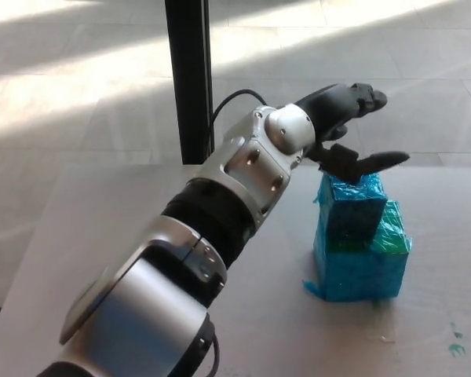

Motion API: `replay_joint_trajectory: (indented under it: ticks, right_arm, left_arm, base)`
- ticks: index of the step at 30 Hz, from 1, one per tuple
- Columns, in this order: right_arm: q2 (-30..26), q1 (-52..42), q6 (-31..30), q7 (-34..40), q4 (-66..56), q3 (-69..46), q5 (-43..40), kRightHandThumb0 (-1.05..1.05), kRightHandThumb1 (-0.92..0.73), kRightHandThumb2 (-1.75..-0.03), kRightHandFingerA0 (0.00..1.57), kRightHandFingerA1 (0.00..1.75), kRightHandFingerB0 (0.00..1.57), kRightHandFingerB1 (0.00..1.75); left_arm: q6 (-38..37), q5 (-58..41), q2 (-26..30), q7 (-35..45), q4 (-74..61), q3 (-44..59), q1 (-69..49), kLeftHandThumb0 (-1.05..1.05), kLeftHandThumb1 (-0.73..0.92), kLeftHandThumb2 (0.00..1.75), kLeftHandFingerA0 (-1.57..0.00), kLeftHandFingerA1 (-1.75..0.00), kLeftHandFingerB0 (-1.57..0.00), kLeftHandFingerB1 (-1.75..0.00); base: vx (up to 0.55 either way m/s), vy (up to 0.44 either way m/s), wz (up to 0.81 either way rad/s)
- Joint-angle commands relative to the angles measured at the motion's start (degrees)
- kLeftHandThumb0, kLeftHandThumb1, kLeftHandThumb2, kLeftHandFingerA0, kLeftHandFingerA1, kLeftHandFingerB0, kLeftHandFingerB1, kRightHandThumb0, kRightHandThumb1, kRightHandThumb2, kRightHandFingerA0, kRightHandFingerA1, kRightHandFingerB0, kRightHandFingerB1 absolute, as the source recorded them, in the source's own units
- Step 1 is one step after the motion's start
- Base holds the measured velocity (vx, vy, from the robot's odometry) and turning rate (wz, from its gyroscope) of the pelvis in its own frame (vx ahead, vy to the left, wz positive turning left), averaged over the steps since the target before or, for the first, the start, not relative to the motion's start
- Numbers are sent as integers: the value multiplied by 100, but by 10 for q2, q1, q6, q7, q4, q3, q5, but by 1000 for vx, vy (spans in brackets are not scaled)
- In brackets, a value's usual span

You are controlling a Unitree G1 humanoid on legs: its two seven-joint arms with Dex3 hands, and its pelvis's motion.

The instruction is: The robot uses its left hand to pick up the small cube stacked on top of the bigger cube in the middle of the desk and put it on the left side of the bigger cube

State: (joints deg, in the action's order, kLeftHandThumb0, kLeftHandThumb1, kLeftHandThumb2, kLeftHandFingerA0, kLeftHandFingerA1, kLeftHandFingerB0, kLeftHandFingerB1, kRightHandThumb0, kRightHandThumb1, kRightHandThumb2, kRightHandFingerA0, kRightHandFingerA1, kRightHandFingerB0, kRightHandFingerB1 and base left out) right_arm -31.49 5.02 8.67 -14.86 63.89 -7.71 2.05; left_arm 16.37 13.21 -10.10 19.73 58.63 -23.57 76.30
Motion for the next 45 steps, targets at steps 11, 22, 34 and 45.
replay_joint_trajectory:
  ticks: [11,22,34,45]
  right_arm:
    - [-15,0,-15,0,-29,0,2,-51,-52,-89,51,64,34,51]
    - [-21,8,-25,2,-38,12,11,-52,-54,-90,52,65,37,51]
    - [-7,18,-16,11,-25,7,7,-48,-54,-91,55,67,36,52]
    - [1,18,-3,15,-18,-4,-2,-43,-69,-61,61,60,50,39]
  left_arm:
    - [67,55,-11,109,21,-70,5,-105,59,66,0,-3,0,0]
    - [42,136,-25,2,17,-151,-30,-84,50,56,-54,-98,-27,-34]
    - [-7,167,-44,-194,22,-163,-112,-40,60,61,-79,-158,-48,-48]
    - [-69,124,-68,-305,30,-83,-155,-19,72,69,-76,-151,-70,-61]
  base:
    - [0,0,0]
    - [0,0,0]
    - [0,0,0]
    - [0,0,0]
